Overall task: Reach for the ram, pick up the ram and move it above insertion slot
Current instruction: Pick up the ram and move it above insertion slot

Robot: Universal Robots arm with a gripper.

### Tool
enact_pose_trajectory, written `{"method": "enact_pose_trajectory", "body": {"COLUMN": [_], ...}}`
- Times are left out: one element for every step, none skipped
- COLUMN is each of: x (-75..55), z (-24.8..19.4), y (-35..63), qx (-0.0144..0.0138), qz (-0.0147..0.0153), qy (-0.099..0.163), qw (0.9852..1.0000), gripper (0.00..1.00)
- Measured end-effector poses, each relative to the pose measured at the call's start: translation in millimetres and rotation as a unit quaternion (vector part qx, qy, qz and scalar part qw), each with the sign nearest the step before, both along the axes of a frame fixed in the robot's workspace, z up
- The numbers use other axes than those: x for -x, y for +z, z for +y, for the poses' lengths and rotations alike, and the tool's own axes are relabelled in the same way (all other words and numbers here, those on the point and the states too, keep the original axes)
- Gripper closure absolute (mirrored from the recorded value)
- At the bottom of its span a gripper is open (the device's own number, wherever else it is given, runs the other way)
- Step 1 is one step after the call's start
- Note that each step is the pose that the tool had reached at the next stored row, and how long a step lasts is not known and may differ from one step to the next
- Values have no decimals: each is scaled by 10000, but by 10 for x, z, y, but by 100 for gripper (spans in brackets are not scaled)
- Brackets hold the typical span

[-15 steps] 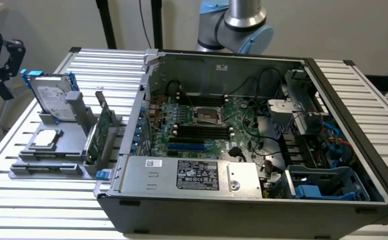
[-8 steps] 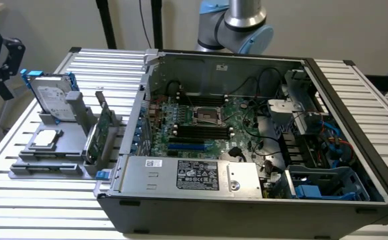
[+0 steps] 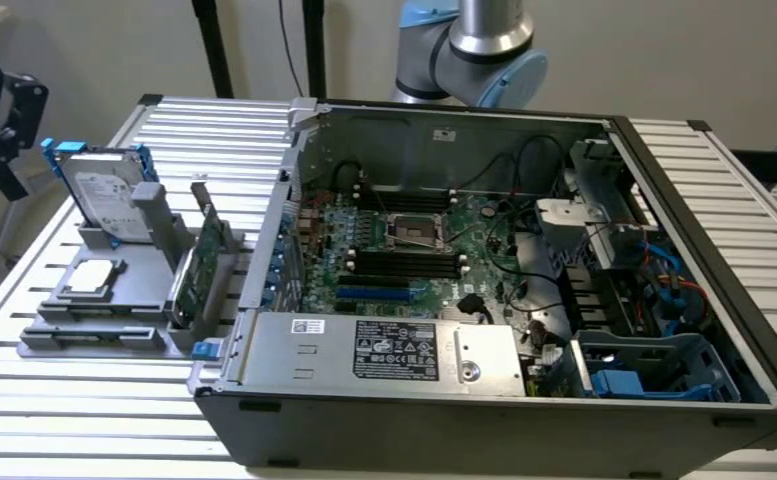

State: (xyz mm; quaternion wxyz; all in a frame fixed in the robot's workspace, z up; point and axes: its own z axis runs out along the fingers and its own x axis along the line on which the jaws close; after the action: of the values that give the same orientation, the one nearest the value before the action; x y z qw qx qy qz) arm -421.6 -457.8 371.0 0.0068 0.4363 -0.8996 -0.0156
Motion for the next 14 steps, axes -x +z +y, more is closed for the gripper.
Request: {"method": "enact_pose_trajectory", "body": {"x": [0,0,0,0,0,0,0,0,0,0,0,-1,0,0], "z": [0,0,0,0,0,0,0,0,0,0,0,0,0,0], "y": [0,0,0,0,0,0,0,0,0,-1,-1,-1,0,0], "qx": [0,0,0,0,0,0,0,0,0,0,0,1,1,1], "qz": [-2,-3,-5,-6,-8,-10,-12,-15,-19,-24,-29,-34,-39,-44], "qy": [93,183,273,363,455,545,643,728,817,909,1004,1093,1183,1272], "qw": [10000,9998,9996,9993,9990,9985,9979,9973,9967,9959,9949,9940,9930,9919], "gripper": [89,89,89,89,89,89,89,89,89,89,89,89,89,89]}}
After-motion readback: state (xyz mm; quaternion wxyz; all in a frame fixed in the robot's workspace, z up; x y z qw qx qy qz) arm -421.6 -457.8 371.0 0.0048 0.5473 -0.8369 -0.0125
